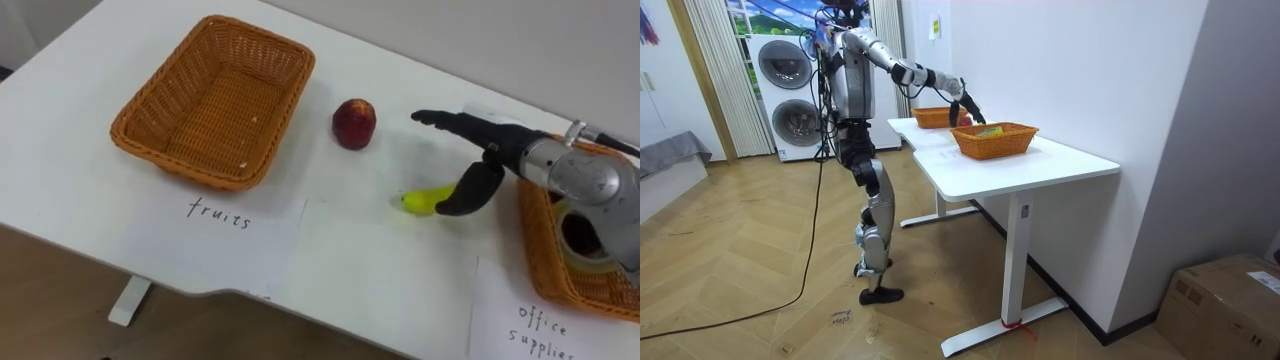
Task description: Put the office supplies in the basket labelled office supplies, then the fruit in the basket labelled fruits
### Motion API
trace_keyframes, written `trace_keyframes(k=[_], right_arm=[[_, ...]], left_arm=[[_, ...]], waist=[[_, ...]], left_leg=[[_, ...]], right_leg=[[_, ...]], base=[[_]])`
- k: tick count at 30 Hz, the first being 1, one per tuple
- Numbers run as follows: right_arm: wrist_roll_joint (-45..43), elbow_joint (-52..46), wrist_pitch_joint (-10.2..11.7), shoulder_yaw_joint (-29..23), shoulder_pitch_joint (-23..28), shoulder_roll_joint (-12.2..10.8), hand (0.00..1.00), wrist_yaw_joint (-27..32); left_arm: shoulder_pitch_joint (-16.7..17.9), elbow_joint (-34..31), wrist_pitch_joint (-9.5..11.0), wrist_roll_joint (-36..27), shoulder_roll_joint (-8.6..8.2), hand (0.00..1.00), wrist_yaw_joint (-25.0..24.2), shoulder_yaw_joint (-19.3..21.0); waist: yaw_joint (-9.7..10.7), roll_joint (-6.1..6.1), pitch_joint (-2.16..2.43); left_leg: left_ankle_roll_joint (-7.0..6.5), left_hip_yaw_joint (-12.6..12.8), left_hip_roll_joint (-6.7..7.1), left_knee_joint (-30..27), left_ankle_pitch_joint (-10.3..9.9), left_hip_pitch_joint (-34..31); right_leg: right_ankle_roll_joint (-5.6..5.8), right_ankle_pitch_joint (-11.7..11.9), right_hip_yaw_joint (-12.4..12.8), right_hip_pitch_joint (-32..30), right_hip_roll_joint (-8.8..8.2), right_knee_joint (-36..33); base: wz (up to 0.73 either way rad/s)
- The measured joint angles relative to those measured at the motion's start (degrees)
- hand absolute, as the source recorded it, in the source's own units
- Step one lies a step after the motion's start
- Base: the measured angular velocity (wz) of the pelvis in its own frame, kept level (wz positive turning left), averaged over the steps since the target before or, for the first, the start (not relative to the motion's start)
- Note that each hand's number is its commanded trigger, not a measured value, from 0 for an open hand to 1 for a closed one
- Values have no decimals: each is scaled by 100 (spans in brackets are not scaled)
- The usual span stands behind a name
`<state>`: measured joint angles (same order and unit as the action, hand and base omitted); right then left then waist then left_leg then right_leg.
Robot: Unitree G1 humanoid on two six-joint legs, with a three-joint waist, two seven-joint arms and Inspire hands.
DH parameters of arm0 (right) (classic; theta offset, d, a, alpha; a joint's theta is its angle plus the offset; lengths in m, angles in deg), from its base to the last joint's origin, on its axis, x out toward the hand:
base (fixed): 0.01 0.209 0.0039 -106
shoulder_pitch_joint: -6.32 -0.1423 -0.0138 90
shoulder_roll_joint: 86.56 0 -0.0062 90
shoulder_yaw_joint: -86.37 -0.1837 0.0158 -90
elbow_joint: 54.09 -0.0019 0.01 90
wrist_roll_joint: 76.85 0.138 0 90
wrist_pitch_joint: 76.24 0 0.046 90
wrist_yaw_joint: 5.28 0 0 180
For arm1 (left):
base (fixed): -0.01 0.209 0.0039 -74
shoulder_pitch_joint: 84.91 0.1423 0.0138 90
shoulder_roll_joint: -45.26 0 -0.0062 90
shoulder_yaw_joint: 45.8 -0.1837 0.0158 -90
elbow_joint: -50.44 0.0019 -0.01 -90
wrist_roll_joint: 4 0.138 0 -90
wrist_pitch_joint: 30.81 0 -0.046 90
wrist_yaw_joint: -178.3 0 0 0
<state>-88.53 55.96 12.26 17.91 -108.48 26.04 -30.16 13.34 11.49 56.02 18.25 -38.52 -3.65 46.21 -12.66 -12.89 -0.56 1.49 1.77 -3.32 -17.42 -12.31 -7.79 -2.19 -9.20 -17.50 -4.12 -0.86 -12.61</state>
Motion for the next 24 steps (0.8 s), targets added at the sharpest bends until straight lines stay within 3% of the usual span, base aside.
trace_keyframes(k=[7,12,24], right_arm=[[-198,-1,-106,22,121,0,0,-296],[-298,-9,-108,22,121,1,0,-407],[-741,-98,-113,23,123,0,0,-531]], left_arm=[[2,35,0,1,32,0,-99,4],[-30,53,0,0,52,0,-100,4],[-50,53,-1,1,52,0,-102,-1]], waist=[[-77,-46,0],[-72,-117,-23],[-125,-108,-35]], left_leg=[[0,-3,-1,4,0,-2],[0,-3,-1,-1,0,-10],[0,-10,-1,-12,0,-55]], right_leg=[[0,0,-14,-3,-2,-1],[-1,0,-22,-3,-4,-1],[-1,0,-34,-33,-3,1]], base=[[0],[0],[0]])
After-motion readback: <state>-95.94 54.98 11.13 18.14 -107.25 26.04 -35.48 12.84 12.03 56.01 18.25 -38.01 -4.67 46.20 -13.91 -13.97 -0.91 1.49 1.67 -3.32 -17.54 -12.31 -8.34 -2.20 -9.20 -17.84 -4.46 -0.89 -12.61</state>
